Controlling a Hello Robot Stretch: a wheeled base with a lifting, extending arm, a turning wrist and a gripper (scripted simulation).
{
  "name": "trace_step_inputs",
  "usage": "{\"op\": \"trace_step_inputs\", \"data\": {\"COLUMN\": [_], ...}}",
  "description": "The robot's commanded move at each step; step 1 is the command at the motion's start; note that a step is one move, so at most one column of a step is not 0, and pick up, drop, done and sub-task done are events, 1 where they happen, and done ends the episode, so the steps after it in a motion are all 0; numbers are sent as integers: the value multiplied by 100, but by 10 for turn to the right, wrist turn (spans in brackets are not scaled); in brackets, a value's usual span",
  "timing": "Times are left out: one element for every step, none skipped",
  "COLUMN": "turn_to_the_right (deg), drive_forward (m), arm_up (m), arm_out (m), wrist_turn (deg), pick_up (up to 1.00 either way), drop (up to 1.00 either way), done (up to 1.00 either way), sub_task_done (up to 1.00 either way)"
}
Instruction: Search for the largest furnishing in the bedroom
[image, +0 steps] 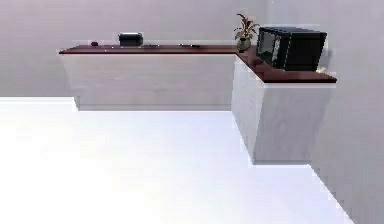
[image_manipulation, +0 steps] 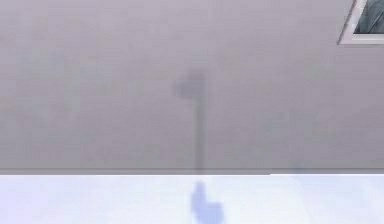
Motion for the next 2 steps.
{"op": "trace_step_inputs", "data": {"turn_to_the_right": [-450,-450], "drive_forward": [0,0], "arm_up": [0,0], "arm_out": [0,0], "wrist_turn": [0,0], "pick_up": [0,0], "drop": [0,0], "done": [0,0], "sub_task_done": [0,0]}}
